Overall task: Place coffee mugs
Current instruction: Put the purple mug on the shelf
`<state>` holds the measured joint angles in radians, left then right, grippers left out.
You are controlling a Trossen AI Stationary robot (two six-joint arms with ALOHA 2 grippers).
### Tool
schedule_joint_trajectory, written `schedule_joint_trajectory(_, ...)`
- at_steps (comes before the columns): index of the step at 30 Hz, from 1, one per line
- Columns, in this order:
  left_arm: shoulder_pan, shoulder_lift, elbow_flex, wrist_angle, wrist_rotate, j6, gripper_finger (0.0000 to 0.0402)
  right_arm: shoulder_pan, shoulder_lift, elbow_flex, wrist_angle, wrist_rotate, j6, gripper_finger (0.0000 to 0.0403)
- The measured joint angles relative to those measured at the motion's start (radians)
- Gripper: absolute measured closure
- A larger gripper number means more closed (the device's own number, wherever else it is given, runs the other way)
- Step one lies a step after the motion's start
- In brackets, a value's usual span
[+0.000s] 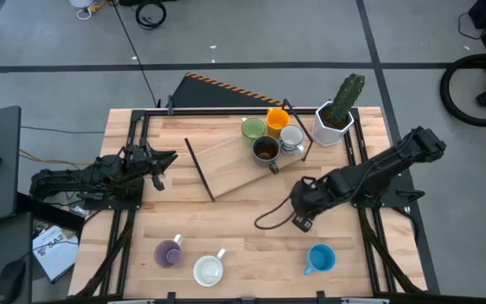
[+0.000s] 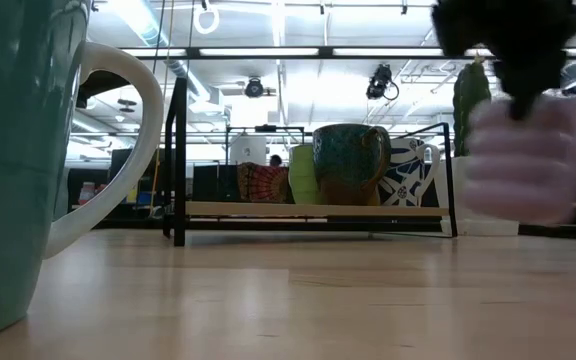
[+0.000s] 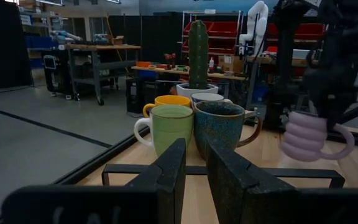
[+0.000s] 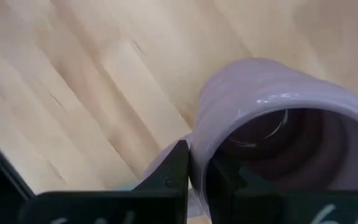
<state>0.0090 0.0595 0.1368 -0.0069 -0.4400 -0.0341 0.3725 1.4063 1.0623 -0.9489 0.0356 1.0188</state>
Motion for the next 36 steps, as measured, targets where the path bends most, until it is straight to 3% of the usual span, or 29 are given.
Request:
schedule_joint_trajectory(5, 0.0, 0.0, 0.0, 0.001, 0.0, 0.001, 0.0333, -0.061, 0.026, 0.055, 0.042, 0.01, -0.118, 0.0364)
schedule_joint_trajectory(10, 0.0, 0.0, 0.0, 0.004, 0.0, 0.002, 0.0333, -0.094, 0.187, 0.202, 0.062, 0.015, -0.272, 0.0364)
schedule_joint_trajectory(19, 0.0, 0.0, 0.0, 0.003, 0.0, 0.001, 0.0333, -0.179, 0.523, 0.644, -0.16, 0.007, -0.551, 0.0364)
schedule_joint_trajectory(27, 0.0, 0.0, 0.0, 0.004, 0.0, 0.001, 0.0333, -0.272, 0.7, 0.956, -0.265, 0.005, -0.771, 0.0364)
schedule_joint_trajectory(31, 0.0, 0.0, 0.0, 0.003, 0.0, 0.0, 0.0333, -0.319, 0.732, 1.045, -0.316, 0.01, -0.858, 0.0364)
schedule_joint_trajectory(36, 0.0, 0.0, 0.0, 0.003, 0.0, 0.001, 0.0333, -0.376, 0.738, 1.049, -0.321, -0.017, -0.919, 0.0364)
